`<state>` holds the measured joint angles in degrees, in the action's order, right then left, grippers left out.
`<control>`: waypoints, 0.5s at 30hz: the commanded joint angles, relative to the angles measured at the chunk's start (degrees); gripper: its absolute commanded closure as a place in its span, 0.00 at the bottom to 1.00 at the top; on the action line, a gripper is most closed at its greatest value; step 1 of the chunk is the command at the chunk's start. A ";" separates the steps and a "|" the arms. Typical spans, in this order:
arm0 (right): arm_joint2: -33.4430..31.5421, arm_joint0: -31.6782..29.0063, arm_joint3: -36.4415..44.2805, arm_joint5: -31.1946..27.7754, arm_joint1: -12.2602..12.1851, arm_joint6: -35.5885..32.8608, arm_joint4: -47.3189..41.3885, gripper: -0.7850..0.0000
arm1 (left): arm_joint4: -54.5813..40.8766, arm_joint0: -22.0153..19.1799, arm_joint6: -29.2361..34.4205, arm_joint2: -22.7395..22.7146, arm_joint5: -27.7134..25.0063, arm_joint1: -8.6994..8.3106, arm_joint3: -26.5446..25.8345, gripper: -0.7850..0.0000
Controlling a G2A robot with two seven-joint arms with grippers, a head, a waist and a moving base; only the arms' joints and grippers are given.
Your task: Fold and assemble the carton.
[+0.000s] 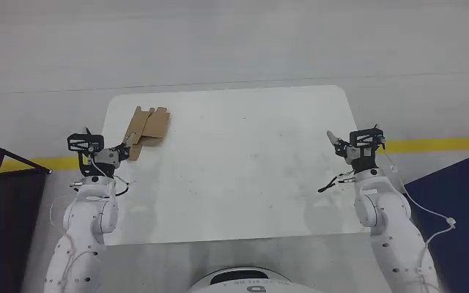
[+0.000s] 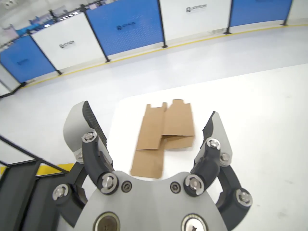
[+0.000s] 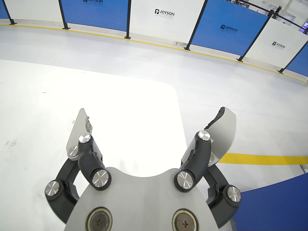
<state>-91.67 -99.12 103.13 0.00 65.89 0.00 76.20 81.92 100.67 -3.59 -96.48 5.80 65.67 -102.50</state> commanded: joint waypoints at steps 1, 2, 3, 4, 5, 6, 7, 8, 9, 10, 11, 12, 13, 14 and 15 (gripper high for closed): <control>0.00 0.00 0.00 0.00 0.00 0.00 0.00 0.00 | 4.05 2.01 -2.71 -2.02 0.30 -0.21 -0.17 0.00; 0.00 0.00 0.00 0.00 0.00 0.00 0.00 0.00 | 5.05 2.84 -3.69 -2.95 -0.31 -0.32 -0.07 0.00; 0.00 0.00 0.00 0.00 0.00 0.00 0.00 0.00 | 5.78 3.42 -4.54 -3.87 -1.01 -0.41 -0.05 0.00; 0.00 0.00 0.00 0.00 0.00 0.00 0.00 0.00 | 5.89 3.84 -5.48 -4.56 -1.85 -0.47 -0.10 0.00; 0.00 0.00 0.00 0.00 0.00 0.00 0.00 0.00 | 5.41 4.09 -6.29 -5.17 -2.72 -0.50 -0.09 0.00; 0.00 0.00 0.00 0.00 0.00 0.00 0.00 0.00 | 4.64 4.16 -6.89 -5.88 -3.11 -0.50 0.01 0.00; 0.00 0.00 0.00 0.00 0.00 0.00 0.00 0.00 | 4.64 4.16 -6.89 -5.88 -3.11 -0.50 0.01 0.00; 0.00 0.00 0.00 0.00 0.00 0.00 0.00 0.00 | 4.64 4.16 -6.89 -5.88 -3.11 -0.50 0.01 0.00; 0.00 0.00 0.00 0.00 0.00 0.00 0.00 0.00 | 4.64 4.16 -6.89 -5.88 -3.11 -0.50 0.01 0.00; 0.00 0.00 0.00 0.00 0.00 0.00 0.00 0.00 | 4.64 4.16 -6.89 -5.88 -3.11 -0.50 0.01 0.00; 0.00 0.00 0.00 0.00 0.00 0.00 0.00 0.00 | 4.64 4.16 -6.89 -5.88 -3.11 -0.50 0.01 0.00; 0.00 0.00 0.00 0.00 0.00 0.00 0.00 0.00 | 4.64 4.16 -6.89 -5.88 -3.11 -0.50 0.01 0.00; 0.00 0.00 0.00 0.00 0.00 0.00 0.00 0.00 | 4.64 4.16 -6.89 -5.88 -3.11 -0.50 0.01 0.00; 0.00 0.00 0.00 0.00 0.00 0.00 0.00 0.00 | 4.64 4.16 -6.89 -5.88 -3.11 -0.50 0.01 0.00; 0.00 0.00 0.00 0.00 0.00 0.00 0.00 0.00 | 4.64 4.16 -6.89 -5.88 -3.11 -0.50 0.01 0.00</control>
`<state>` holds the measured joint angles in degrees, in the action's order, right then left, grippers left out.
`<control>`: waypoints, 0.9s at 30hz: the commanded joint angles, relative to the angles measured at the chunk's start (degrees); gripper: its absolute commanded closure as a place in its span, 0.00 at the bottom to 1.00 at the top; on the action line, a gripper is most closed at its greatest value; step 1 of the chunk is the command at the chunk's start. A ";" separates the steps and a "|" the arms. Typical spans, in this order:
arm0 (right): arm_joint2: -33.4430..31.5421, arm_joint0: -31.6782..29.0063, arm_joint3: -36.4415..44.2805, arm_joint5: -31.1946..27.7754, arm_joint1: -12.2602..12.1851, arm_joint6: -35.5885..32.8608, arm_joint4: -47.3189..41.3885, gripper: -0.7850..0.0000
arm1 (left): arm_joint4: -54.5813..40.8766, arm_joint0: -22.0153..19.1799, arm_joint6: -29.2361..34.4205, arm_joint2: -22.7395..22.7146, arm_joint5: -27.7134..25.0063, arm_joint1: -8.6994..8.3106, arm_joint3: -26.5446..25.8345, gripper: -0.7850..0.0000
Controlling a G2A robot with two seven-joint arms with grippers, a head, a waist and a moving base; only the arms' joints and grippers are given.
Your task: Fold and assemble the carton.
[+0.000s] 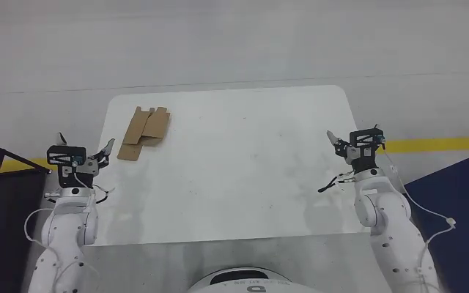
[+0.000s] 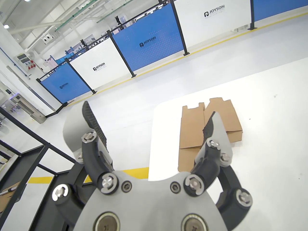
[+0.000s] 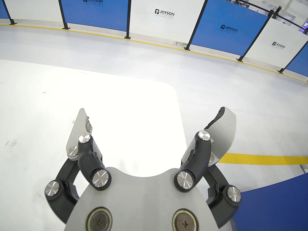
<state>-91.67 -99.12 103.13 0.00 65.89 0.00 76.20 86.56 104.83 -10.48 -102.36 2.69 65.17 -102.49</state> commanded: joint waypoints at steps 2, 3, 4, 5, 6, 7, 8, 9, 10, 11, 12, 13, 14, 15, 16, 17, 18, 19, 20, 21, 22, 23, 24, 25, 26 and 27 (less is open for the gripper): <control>0.00 0.00 0.00 0.00 0.00 0.00 0.00 0.00 | 3.46 0.33 -0.75 0.12 -0.65 -0.16 0.31 0.00; 0.00 0.00 0.00 0.00 0.00 0.00 0.00 0.00 | 8.20 0.72 -1.97 0.41 -0.88 -0.35 0.61 0.00; 0.00 0.00 0.00 0.00 0.00 0.00 0.00 0.00 | 14.04 0.92 -3.30 0.75 0.17 -0.53 0.85 0.00; 0.00 0.00 0.00 0.00 0.00 0.00 0.00 0.00 | 17.13 0.81 -4.37 1.53 1.05 -0.55 1.11 0.00; 0.00 0.00 0.00 0.00 0.00 0.00 0.00 0.00 | 17.29 0.48 -5.43 2.62 0.60 -0.48 1.12 0.00; 0.00 0.00 0.00 0.00 0.00 0.00 0.00 0.00 | 17.06 0.01 -6.16 3.42 -0.13 -0.42 1.07 0.00; 0.00 0.00 0.00 0.00 0.00 0.00 0.00 0.00 | 17.80 -0.42 -6.41 4.13 -0.91 -0.42 1.16 0.00; 0.00 0.00 0.00 0.00 0.00 0.00 0.00 0.00 | 19.23 -0.85 -6.28 4.92 -1.88 -0.45 1.39 0.00; 0.00 0.00 0.00 0.00 0.00 0.00 0.00 0.00 | 20.54 -1.34 -6.10 5.77 -3.04 -0.49 1.78 0.00; 0.00 0.00 0.00 0.00 0.00 0.00 0.00 0.00 | 21.36 -1.91 -5.89 6.59 -3.97 -0.49 2.46 0.00; 0.00 0.00 0.00 0.00 0.00 0.00 0.00 0.00 | 22.17 -2.46 -5.61 7.52 -5.06 -0.48 3.38 0.00; 0.00 0.00 0.00 0.00 0.00 0.00 0.00 0.00 | 23.47 -3.05 -5.41 8.51 -6.24 -0.51 4.29 0.00; 0.00 0.00 0.00 0.00 0.00 0.00 0.00 0.00 | 24.95 -3.65 -5.07 9.43 -7.34 -0.54 5.29 0.00; 0.00 0.00 0.00 0.00 0.00 0.00 0.00 0.00 | 25.60 -4.20 -4.73 10.30 -8.55 -0.54 6.27 0.00; 0.00 0.00 0.00 0.00 0.00 0.00 0.00 0.00 | 25.34 -4.77 -3.98 10.84 -9.53 -0.50 7.17 0.00; 0.00 0.00 0.00 0.00 0.00 0.00 0.00 0.00 | 25.02 -5.27 -3.40 11.24 -10.26 -0.46 7.77 0.00; 0.00 0.00 0.00 0.00 0.00 0.00 0.00 0.00 | 24.47 -5.68 -3.05 11.46 -10.80 -0.42 8.33 0.00; 0.00 0.00 0.00 0.00 0.00 0.00 0.00 0.00 | 24.08 -6.05 -2.69 11.45 -10.89 -0.40 8.94 0.00; 0.00 0.00 0.00 0.00 0.00 0.00 0.00 0.00 | 24.21 -6.46 -2.33 11.42 -10.84 -0.40 9.58 0.00; 0.00 0.00 0.00 0.00 0.00 0.00 0.00 0.00 | 25.33 -6.87 -1.80 11.43 -10.70 -0.45 10.21 0.00; 0.00 0.00 0.00 0.00 0.00 0.00 0.00 0.00 | 26.52 -7.32 -1.43 11.62 -10.82 -0.50 10.63 0.06; 0.00 0.00 0.00 0.00 0.00 0.00 0.00 0.00 | 26.74 -7.78 -1.32 11.81 -10.85 -0.49 11.00 0.06; 0.00 0.00 0.00 0.00 0.00 0.00 0.00 0.00 | 26.87 -8.23 -1.05 12.02 -10.91 -0.47 11.33 0.07; 0.00 0.00 0.00 0.00 0.00 0.00 0.00 0.00 | 27.58 -8.67 -0.68 12.33 -11.15 -0.49 11.49 0.07; 0.00 0.00 0.00 0.00 0.00 0.00 0.00 0.00 | 27.90 -9.11 -0.42 12.67 -11.41 -0.47 11.68 0.08; 0.00 0.00 0.00 0.00 0.00 0.00 0.00 0.00 | 27.73 -9.52 -0.07 13.04 -11.88 -0.43 12.07 0.06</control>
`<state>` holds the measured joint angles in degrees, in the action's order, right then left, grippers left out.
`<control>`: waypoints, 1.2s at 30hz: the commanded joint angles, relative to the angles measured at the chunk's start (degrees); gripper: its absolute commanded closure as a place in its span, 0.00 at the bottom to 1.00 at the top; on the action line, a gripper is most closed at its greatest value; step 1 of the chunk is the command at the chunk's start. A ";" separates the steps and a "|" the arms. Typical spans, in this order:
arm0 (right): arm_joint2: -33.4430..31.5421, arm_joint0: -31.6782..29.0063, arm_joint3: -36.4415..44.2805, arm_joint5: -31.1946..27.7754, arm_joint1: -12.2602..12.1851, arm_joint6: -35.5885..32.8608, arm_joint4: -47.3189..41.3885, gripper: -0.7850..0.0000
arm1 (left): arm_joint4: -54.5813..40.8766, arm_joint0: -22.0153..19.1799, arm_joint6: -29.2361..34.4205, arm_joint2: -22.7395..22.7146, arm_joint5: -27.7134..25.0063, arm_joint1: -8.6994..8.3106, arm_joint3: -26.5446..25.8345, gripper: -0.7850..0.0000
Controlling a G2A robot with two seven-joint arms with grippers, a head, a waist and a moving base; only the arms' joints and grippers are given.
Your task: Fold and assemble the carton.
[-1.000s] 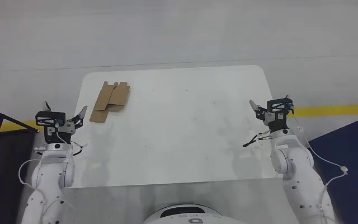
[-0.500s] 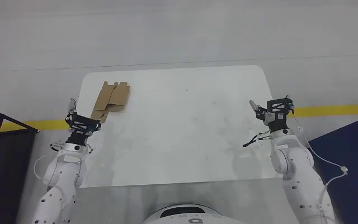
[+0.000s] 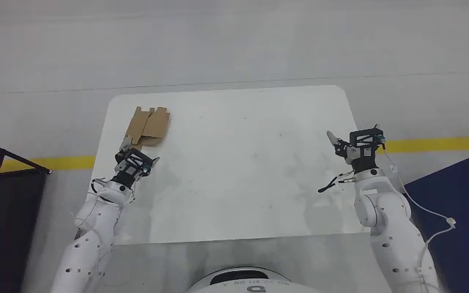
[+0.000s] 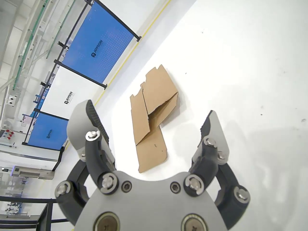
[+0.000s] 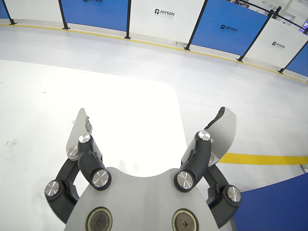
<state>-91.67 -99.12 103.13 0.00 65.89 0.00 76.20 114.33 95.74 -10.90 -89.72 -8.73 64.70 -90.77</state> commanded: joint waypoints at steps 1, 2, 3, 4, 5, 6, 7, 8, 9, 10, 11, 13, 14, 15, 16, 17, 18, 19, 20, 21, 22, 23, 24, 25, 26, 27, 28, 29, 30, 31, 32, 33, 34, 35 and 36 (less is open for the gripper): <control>0.00 0.00 0.00 0.00 0.00 0.00 0.00 0.00 | -0.04 -0.95 0.83 0.77 -1.02 0.06 0.79 0.05; 0.00 0.00 0.00 0.00 0.00 0.00 0.00 0.00 | 0.09 -1.57 1.15 1.12 -1.28 0.09 1.30 0.06; 0.00 0.00 0.00 0.00 0.00 0.00 0.00 0.00 | -0.10 -2.22 1.68 1.53 -1.60 0.16 2.06 0.09; 0.00 0.00 0.00 0.00 0.00 0.00 0.00 0.00 | 0.04 -3.01 2.19 1.99 -1.65 0.22 2.67 0.11; 0.00 0.00 0.00 0.00 0.00 0.00 0.00 0.00 | 0.71 -3.77 2.72 2.54 -1.49 0.27 3.24 0.13; 0.00 0.00 0.00 0.00 0.00 0.00 0.00 0.00 | 1.52 -4.49 3.30 3.17 -1.45 0.32 3.82 0.13; 0.00 0.00 0.00 0.00 0.00 0.00 0.00 0.00 | 2.59 -5.22 3.99 3.77 -1.43 0.35 4.32 0.13; 0.00 0.00 0.00 0.00 0.00 0.00 0.00 0.00 | 4.01 -5.87 4.73 4.32 -1.16 0.37 4.78 0.13; 0.00 0.00 0.00 0.00 0.00 0.00 0.00 0.00 | 5.26 -6.40 5.22 4.85 -0.74 0.39 5.14 0.14; 0.00 0.00 0.00 0.00 0.00 0.00 0.00 0.00 | 5.56 -6.75 5.38 5.26 -0.49 0.45 5.53 0.14; 0.00 0.00 0.00 0.00 0.00 0.00 0.00 0.00 | 5.36 -7.03 5.43 5.51 -0.38 0.51 5.84 0.13; 0.00 0.00 0.00 0.00 0.00 0.00 0.00 0.00 | 5.94 -7.41 5.65 5.79 -0.10 0.53 6.26 0.14; 0.00 0.00 0.00 0.00 0.00 0.00 0.00 0.00 | 6.28 -7.57 5.92 5.80 0.23 0.53 6.54 0.15; 0.00 0.00 0.00 0.00 0.00 0.00 0.00 0.00 | 6.71 -7.72 6.22 5.79 0.49 0.53 6.86 0.15; 0.00 0.00 0.00 0.00 0.00 0.00 0.00 0.00 | 6.79 -7.89 6.27 5.81 0.54 0.53 7.16 0.16; 0.00 0.00 0.00 0.00 0.00 0.00 0.00 0.00 | 6.78 -8.07 6.22 5.79 0.52 0.53 7.49 0.18; 0.00 0.00 0.00 0.00 0.00 0.00 0.00 0.00 | 6.96 -8.29 6.26 5.77 0.54 0.52 7.88 0.20; 0.00 0.00 0.00 0.00 0.00 0.00 0.00 0.00 | 7.19 -8.53 6.22 5.83 0.62 0.51 8.24 0.22; 0.00 0.00 0.00 0.00 0.00 0.00 0.00 0.00 | 7.46 -8.78 6.20 5.94 0.78 0.52 8.67 0.24; 0.00 0.00 0.00 0.00 0.00 0.00 0.00 0.00 | 7.91 -9.08 6.17 6.16 0.90 0.53 9.03 0.24; 0.00 0.00 0.00 0.00 0.00 0.00 0.00 0.00 | 8.32 -9.40 6.15 6.42 1.06 0.55 9.44 0.24; 0.00 0.00 0.00 0.00 0.00 0.00 0.00 0.00 | 8.87 -9.78 6.10 6.72 1.35 0.58 9.84 0.24; 0.00 0.00 0.00 0.00 0.00 0.00 0.00 0.00 | 9.43 -10.17 6.03 7.06 1.69 0.61 10.30 0.25; 0.00 0.00 0.00 0.00 0.00 0.00 0.00 0.00 | 9.64 -10.58 6.01 7.38 1.91 0.67 10.89 0.26; 0.00 0.00 0.00 0.00 0.00 0.00 0.00 0.00 | 9.78 -11.04 5.99 7.71 2.06 0.73 11.47 0.29; 0.00 0.00 0.00 0.00 0.00 0.00 0.00 0.00 | 10.42 -11.56 6.26 8.02 2.24 0.76 12.13 0.31; 0.00 0.00 0.00 0.00 0.00 0.00 0.00 0.00 | 11.08 -12.06 6.49 8.33 2.53 0.79 12.76 0.34; 0.00 0.00 0.00 0.00 0.00 0.00 0.00 0.00 | 11.60 -12.51 6.74 8.62 2.88 0.84 13.41 0.35; 0.00 0.00 0.00 0.00 0.00 0.00 0.00 0.00 | 11.96 -12.93 6.84 8.90 3.24 0.89 14.01 0.38; 0.00 0.00 0.00 0.00 0.00 0.00 0.00 0.00 | 12.02 -13.27 6.81 9.14 3.62 0.96 14.55 0.40; 0.00 0.00 0.00 0.00 0.00 0.00 0.00 0.00 | 12.20 -13.57 6.78 9.39 3.96 1.01 15.05 0.41; 0.00 0.00 0.00 0.00 0.00 0.00 0.00 0.00 | 12.24 -13.82 6.63 9.64 4.25 1.07 15.48 0.44; 0.00 0.00 0.00 0.00 0.00 0.00 0.00 0.00 | 12.16 -14.05 6.49 9.86 4.56 1.14 15.93 0.48; 0.00 0.00 0.00 0.00 0.00 0.00 0.00 0.00 | 12.11 -14.27 6.28 10.08 4.89 1.20 16.42 0.51; 0.00 0.00 0.00 0.00 0.00 0.00 0.00 0.00 | 12.19 -14.54 6.11 10.28 5.21 1.26 17.01 0.52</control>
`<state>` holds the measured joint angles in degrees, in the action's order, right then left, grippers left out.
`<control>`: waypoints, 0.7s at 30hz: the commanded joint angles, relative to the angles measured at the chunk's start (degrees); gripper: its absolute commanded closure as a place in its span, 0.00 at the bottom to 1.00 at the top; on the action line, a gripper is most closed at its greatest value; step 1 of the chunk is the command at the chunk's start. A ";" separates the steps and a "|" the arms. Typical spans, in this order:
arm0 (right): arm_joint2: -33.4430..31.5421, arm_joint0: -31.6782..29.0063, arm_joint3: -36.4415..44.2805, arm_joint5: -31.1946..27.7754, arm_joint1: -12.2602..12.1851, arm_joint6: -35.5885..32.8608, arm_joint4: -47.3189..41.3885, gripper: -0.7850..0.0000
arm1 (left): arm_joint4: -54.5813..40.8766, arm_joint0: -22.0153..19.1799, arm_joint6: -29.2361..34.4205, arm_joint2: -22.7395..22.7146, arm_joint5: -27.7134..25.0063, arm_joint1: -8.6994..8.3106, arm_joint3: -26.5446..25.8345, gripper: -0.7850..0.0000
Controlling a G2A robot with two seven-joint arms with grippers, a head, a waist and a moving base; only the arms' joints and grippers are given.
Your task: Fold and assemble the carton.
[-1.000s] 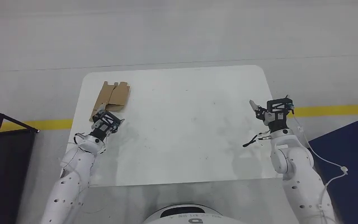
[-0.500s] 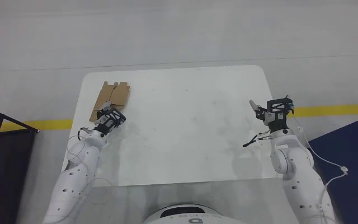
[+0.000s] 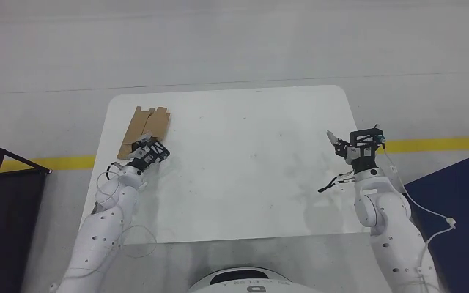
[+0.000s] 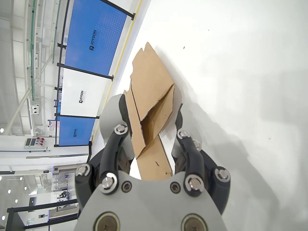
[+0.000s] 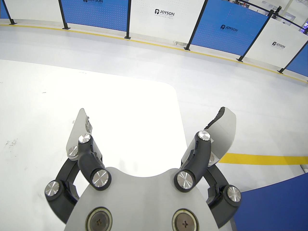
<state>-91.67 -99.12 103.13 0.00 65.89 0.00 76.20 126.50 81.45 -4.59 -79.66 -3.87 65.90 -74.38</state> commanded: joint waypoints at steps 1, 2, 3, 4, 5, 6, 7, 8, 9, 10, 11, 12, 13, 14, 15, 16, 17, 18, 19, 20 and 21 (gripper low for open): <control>0.00 0.00 0.00 0.00 0.00 0.00 0.00 0.00 | 0.01 -0.58 -0.39 0.39 0.64 0.11 1.23 0.53; 0.00 0.00 0.00 0.00 0.00 0.00 0.00 0.00 | -0.04 -0.93 -0.54 0.55 1.01 0.17 1.87 0.55; 0.00 0.00 0.00 0.00 0.00 0.00 0.00 0.00 | -0.08 -1.28 -0.66 0.72 1.43 0.24 2.47 0.56; 0.00 0.00 0.00 0.00 0.00 0.00 0.00 0.00 | -0.11 -1.63 -0.78 0.90 1.79 0.30 3.06 0.59; 0.00 0.00 0.00 0.00 0.00 0.00 0.00 0.00 | -0.02 -1.97 -0.85 1.08 2.28 0.37 3.57 0.61; 0.00 0.00 0.00 0.00 0.00 0.00 0.00 0.00 | 0.27 -2.26 -0.92 1.28 2.91 0.42 4.00 0.66; 0.00 0.00 0.00 0.00 0.00 0.00 0.00 0.00 | 0.42 -2.51 -1.07 1.48 3.44 0.49 4.36 0.79; 0.00 0.00 0.00 0.00 0.00 0.00 0.00 0.00 | 0.47 -2.77 -1.33 1.60 4.17 0.55 4.59 1.00; 0.00 0.00 0.00 0.00 0.00 0.00 0.00 0.00 | 0.47 -2.98 -1.60 1.66 5.07 0.61 4.72 1.00; 0.00 0.00 0.00 0.00 0.00 0.00 0.00 0.00 | 0.30 -3.08 -2.00 1.69 5.92 0.66 4.81 1.00; 0.00 0.00 0.00 0.00 0.00 0.00 0.00 0.00 | 0.13 -3.18 -2.44 1.63 6.82 0.71 4.82 1.00; 0.00 0.00 0.00 0.00 0.00 0.00 0.00 0.00 | -0.09 -3.21 -2.95 1.49 7.81 0.74 4.70 1.00; 0.00 0.00 0.00 0.00 0.00 0.00 0.00 0.00 | -0.44 -3.17 -3.45 1.23 9.01 0.77 4.44 1.00; 0.00 0.00 0.00 0.00 0.00 0.00 0.00 0.00 | -1.13 -3.06 -4.10 0.93 10.18 0.81 4.04 1.00; 0.00 0.00 0.00 0.00 0.00 0.00 0.00 0.00 | -2.17 -2.91 -4.98 0.54 11.33 0.85 3.38 1.00; 0.00 0.00 0.00 0.00 0.00 0.00 0.00 0.00 | -3.35 -2.69 -6.01 0.09 12.43 0.89 2.43 1.00; 0.00 0.00 0.00 0.00 0.00 0.00 0.00 0.00 | -4.57 -2.36 -7.24 -0.32 13.00 0.91 1.16 1.00; 0.00 0.00 0.00 0.00 0.00 0.00 0.00 0.00 | -6.27 -1.97 -8.59 -0.75 12.85 0.92 -0.49 1.00; 0.00 0.00 0.00 0.00 0.00 0.00 0.00 0.00 | -7.28 -1.55 -9.99 -1.21 12.53 0.86 -2.36 1.00; 0.00 0.00 0.00 0.00 0.00 0.00 0.00 0.00 | -8.15 -0.96 -11.59 -1.57 11.80 0.79 -4.51 1.00; 0.00 0.00 0.00 0.00 0.00 0.00 0.00 0.00 | -8.88 -0.30 -12.76 -2.04 11.06 0.69 -6.65 1.00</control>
<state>-91.67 -99.12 103.13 0.00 65.89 0.00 76.20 118.43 80.41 -15.71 -81.24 8.11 66.70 -78.37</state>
